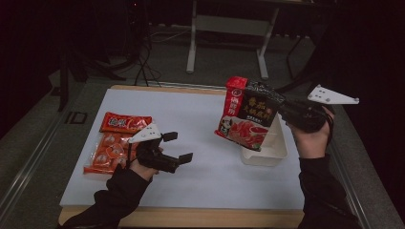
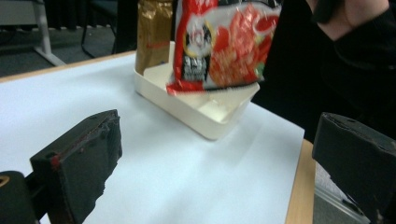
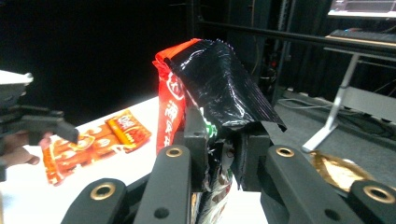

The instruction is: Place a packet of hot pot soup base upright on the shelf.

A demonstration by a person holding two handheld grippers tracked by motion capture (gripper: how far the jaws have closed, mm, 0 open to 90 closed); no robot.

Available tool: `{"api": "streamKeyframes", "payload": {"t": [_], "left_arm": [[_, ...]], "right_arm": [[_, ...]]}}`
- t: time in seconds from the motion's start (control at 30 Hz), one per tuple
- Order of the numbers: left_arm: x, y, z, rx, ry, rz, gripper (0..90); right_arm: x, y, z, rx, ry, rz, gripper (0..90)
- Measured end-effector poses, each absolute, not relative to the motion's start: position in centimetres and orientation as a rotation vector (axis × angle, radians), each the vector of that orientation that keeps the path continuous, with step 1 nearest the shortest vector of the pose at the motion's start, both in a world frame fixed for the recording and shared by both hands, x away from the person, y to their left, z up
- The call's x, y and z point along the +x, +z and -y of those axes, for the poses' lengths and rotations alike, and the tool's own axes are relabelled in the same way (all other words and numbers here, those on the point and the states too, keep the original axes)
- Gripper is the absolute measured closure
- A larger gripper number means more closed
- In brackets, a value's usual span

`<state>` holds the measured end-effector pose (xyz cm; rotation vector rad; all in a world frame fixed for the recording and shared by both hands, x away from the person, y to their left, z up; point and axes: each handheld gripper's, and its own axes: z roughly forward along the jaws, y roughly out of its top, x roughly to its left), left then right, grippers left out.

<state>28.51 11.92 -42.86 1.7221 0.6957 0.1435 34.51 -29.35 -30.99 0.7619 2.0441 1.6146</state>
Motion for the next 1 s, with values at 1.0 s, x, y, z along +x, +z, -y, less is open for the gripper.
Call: {"api": "streamKeyframes", "payload": {"t": [1.0], "left_arm": [[25.0,-50.3,-13.1,1.845,0.186,-0.693,2.0]], "right_arm": [[39.2,-31.3,34.6,0.837,1.450,-1.961,77.4]]}}
